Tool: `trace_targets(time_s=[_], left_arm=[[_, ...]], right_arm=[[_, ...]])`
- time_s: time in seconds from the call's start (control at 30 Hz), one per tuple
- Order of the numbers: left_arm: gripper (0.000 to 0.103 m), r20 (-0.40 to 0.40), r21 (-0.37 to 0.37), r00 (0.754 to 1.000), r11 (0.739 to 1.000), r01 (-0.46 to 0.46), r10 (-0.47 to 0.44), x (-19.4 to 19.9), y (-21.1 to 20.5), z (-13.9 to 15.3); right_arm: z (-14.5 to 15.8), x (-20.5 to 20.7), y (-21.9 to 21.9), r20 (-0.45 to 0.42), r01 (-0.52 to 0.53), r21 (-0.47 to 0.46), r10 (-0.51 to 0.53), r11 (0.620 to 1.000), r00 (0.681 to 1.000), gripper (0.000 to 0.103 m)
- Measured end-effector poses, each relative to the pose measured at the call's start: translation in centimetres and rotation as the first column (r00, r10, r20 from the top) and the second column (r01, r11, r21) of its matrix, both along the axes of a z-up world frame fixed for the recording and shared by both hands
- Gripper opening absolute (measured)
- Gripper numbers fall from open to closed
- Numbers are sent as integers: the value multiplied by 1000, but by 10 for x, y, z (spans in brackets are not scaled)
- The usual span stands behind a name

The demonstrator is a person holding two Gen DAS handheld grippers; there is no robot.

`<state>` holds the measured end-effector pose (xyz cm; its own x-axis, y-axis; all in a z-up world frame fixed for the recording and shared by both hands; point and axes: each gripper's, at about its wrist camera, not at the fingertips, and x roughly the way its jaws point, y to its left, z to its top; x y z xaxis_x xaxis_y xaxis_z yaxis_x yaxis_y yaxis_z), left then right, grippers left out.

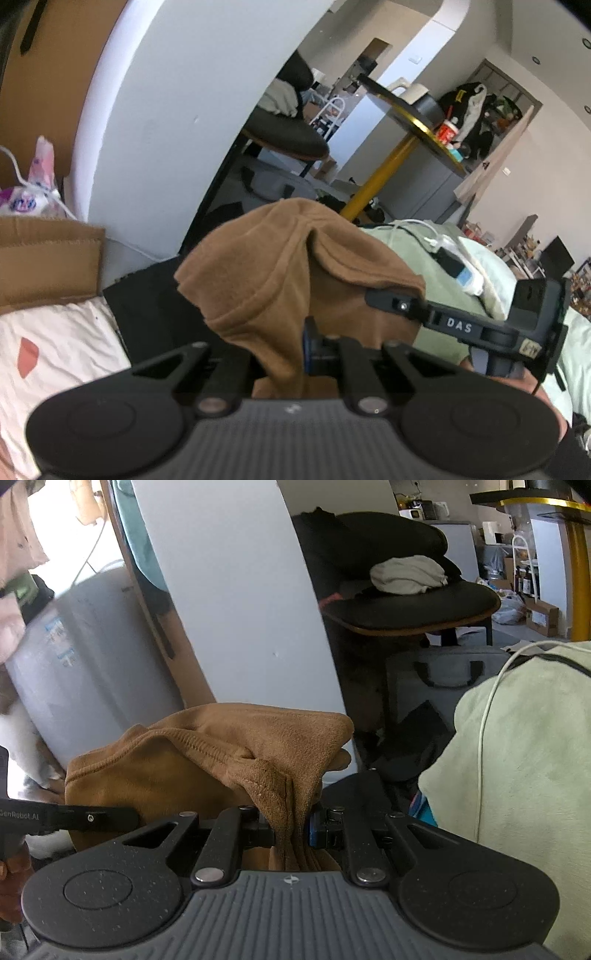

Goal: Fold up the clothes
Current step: 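Carry the pinched brown shirt with both tools toward the dark clothes pile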

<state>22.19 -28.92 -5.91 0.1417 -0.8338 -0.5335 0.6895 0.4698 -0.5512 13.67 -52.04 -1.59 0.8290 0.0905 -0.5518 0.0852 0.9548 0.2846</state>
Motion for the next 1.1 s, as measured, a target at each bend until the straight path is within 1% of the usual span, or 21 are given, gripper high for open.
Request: trace_targets(time_s=[0.07,0.2,0.5,0.67,0.9,1.1], left_arm=[[8,-19,-5,1000,1000,2,-2,8,-6,-14],[8,-51,-10,999,1000,5,-5,22,-17,-39],[8,-89,11,996,1000,6,-5,53,-34,-92],[8,-84,22,996,1000,3,-2,67,-41,-105],[8,-78,47,997,999,-22,26,87,-48,-115],[8,-99,76,992,994,-72,79,108,-52,-128]], right_arm=[[-12,7,-3,-9,9,-8,-9,1000,1000,15],[-36,21,-13,-34,43,24,-42,999,999,15],[-83,53,-22,-79,65,-12,-66,998,995,15],[-103,71,-24,-101,64,-30,-67,997,993,15],[-114,99,-26,-119,54,-49,-60,997,991,15],[-124,127,-30,-145,46,-75,-57,996,988,16]])
